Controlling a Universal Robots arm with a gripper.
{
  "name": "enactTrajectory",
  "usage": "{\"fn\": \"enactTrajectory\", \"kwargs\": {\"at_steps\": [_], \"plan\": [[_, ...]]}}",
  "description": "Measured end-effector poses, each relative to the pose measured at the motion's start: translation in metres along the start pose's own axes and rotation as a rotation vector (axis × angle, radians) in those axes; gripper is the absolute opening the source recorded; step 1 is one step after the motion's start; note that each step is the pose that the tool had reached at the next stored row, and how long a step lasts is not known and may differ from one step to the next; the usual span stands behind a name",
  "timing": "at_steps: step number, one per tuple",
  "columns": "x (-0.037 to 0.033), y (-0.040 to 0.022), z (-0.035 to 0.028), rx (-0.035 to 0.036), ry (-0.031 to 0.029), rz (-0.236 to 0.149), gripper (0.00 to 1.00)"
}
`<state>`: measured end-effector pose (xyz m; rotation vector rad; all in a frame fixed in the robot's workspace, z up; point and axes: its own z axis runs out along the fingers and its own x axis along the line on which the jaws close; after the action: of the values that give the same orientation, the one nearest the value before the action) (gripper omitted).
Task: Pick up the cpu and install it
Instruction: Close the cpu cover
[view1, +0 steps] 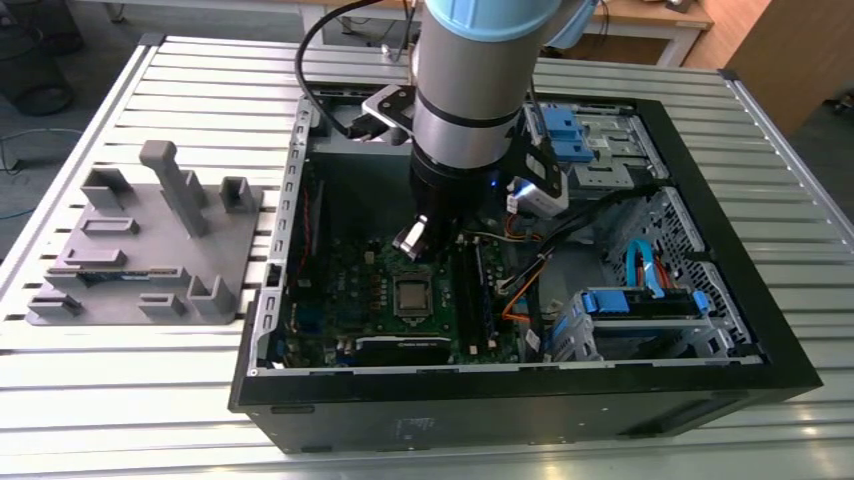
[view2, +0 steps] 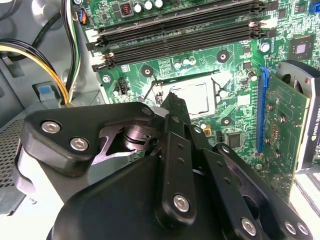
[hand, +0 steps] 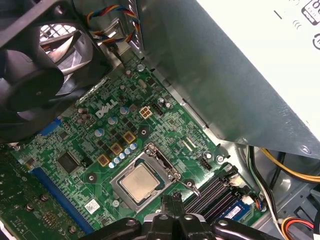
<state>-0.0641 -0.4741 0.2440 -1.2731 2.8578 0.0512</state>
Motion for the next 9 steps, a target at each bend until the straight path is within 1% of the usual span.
{"fn": "enactTrajectory", "kwargs": {"at_steps": [4,9], "plan": [[0.0004,0.0003,-0.0001,0.0004,0.0006,0.000,0.11],[0.0055,0.0023,0.0000,0.0013,-0.0004,0.000,0.11]]}}
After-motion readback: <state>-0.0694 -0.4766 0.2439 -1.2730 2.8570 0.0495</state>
